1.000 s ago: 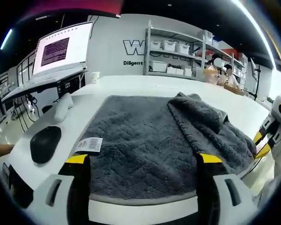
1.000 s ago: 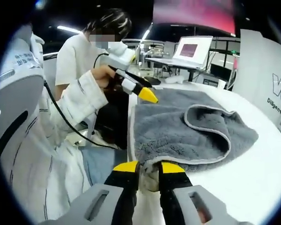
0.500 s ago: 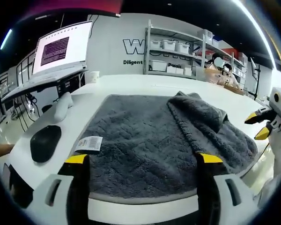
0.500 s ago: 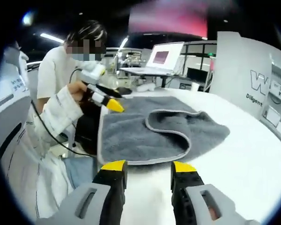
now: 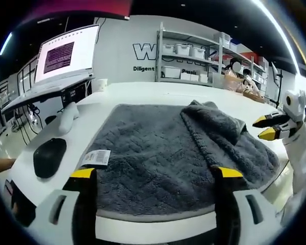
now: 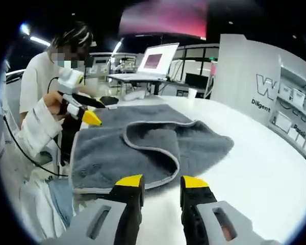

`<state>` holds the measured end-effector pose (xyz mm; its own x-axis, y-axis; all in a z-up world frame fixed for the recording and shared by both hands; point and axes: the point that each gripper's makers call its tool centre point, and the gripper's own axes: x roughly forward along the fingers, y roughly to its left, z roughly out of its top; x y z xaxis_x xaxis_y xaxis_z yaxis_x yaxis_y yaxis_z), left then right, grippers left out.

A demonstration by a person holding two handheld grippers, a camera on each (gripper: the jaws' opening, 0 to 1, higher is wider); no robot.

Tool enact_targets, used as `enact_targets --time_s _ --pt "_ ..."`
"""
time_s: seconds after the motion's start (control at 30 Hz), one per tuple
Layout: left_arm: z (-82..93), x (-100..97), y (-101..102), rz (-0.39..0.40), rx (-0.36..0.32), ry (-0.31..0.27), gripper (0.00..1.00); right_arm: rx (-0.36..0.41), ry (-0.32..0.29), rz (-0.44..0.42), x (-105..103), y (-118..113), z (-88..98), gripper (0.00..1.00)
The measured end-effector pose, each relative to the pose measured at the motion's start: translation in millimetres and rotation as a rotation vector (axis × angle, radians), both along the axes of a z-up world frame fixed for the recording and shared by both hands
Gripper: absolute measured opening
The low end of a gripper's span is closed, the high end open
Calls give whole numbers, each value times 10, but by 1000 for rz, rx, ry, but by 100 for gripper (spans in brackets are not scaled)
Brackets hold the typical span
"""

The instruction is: Open the folded towel by lifting each exposed corner and separating the folded layers until the towel lies flat within the target outline without major curled edges

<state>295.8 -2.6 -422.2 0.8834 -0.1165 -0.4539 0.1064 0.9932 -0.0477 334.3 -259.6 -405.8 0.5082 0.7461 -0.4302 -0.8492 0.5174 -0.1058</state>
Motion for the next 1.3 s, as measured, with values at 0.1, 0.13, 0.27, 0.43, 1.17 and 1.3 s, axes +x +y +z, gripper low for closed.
enact_targets --time_s 0.1,0.13,0.27,0.43,1.17,1.3 --pt "-13 -1 24 10 2 6 97 29 -1 -1 42 66 32 20" --pt "-14 -3 28 10 3 6 96 36 1 -11 64 77 34 19" --pt "-12 -5 39 12 0 4 96 5 -2 -34 166 101 -51 15" --pt "-27 -8 42 14 1 11 99 -16 2 -58 257 123 -136 11" --pt "-4 23 -10 -3 -5 3 99 38 -16 -89 284 43 -64 0" --pt "0 21 -2 2 -5 3 99 50 -36 -100 294 7 -6 0"
